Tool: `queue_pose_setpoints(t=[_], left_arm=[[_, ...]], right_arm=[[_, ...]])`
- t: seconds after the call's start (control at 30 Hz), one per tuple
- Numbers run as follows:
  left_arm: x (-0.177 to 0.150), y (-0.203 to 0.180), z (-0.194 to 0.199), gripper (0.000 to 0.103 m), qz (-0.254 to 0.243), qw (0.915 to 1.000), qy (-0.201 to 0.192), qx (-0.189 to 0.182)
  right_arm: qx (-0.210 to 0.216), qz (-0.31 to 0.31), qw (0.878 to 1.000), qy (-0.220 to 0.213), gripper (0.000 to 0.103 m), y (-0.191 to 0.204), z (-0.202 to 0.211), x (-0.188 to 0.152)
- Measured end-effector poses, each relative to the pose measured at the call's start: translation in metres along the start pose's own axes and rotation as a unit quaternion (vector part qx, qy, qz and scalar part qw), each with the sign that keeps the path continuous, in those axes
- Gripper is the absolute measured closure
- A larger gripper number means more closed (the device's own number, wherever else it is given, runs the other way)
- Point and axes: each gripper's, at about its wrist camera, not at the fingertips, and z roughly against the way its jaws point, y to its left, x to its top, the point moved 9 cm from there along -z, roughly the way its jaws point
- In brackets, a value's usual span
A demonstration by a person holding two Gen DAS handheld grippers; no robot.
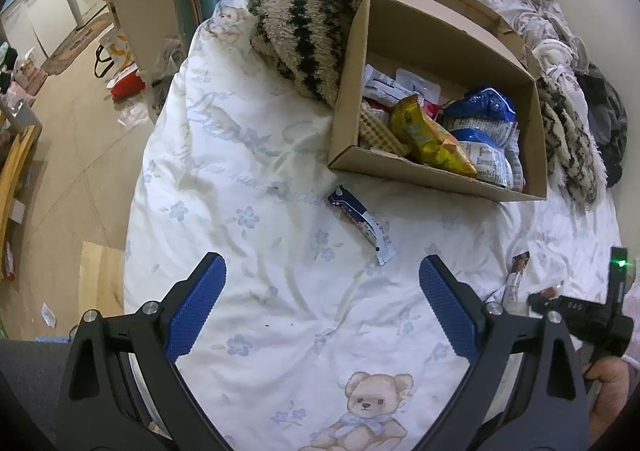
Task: Organize snacks
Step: 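Grasp the blue-white stick packet with the left gripper while the right gripper holds the sausage snack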
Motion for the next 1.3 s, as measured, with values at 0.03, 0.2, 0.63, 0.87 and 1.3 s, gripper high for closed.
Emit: queue_pose_setpoints(t=[0.03, 0.2, 0.63, 0.87, 1.3], left_arm=[[0.0, -0.001, 0.0, 0.007, -0.003, 1.0, -0.002, 0.002], [0.001, 0.003, 0.0, 0.007, 0.004, 1.0, 0.0, 0.005], [0.002, 0.008, -0.047, 0.008, 0.041, 0.997, 0.059, 0.027], [0.025, -0.037, -0.093, 0.026, 0.009, 0.9973, 0.069, 0.024], [0.02, -0.014, -0.146, 0.083, 0.02, 0.9929, 0.109, 0.044]], right_arm=[[-0.001, 0.003, 1.0, -0.009, 0.086, 0.001, 0.004, 0.002], [0.021, 0.017, 0.998, -0.052, 0.087, 0.011, 0.03, 0.007], [0.144, 0.133, 0.966, -0.168, 0.087, 0.108, 0.093, 0.009], [0.135, 0.117, 0.974, -0.138, 0.087, 0.101, 0.075, 0.011], [0.12, 0.108, 0.978, -0.131, 0.087, 0.099, 0.065, 0.014]])
